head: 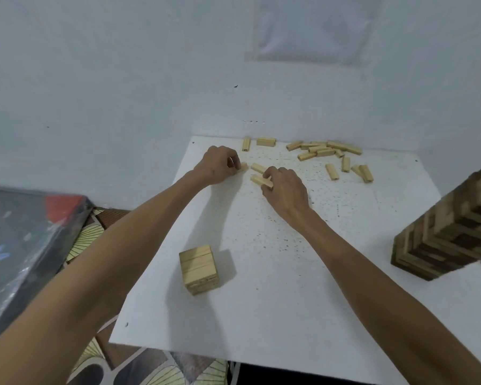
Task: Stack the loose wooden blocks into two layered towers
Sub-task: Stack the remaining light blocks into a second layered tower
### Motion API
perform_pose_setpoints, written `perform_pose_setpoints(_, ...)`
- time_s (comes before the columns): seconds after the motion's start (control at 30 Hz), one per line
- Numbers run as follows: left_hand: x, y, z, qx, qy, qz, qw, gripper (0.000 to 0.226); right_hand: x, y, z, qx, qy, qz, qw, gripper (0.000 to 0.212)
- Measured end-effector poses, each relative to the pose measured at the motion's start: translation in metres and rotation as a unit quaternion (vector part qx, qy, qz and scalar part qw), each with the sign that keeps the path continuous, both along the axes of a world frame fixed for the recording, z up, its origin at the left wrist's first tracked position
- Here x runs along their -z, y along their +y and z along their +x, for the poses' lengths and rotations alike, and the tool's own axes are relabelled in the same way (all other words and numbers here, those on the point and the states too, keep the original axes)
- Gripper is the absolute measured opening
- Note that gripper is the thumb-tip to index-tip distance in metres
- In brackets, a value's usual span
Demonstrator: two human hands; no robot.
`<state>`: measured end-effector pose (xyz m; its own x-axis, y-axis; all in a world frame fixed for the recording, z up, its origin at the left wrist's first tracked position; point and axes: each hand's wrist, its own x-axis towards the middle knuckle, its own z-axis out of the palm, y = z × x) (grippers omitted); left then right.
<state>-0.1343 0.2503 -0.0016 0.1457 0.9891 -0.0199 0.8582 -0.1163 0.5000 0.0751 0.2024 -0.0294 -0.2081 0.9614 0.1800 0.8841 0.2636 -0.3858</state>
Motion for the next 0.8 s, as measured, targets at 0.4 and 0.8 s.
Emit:
perform_pose_setpoints(0.4, -0.061, -0.084, 0.036, -0.012, -0.123, 0.013, 0.992, 0.007, -0.039, -0.055, 0.038, -0.047, 0.043, -0.017, 0.998, 0.039)
perform_pose_setpoints(0.8, -0.021, -0.234, 0.114, -0.099, -0.225, 0.053, 0.968, 0.008, -0.019, -0.174, 0.106, -0.071, 0.032, -0.038, 0.996, 0.019)
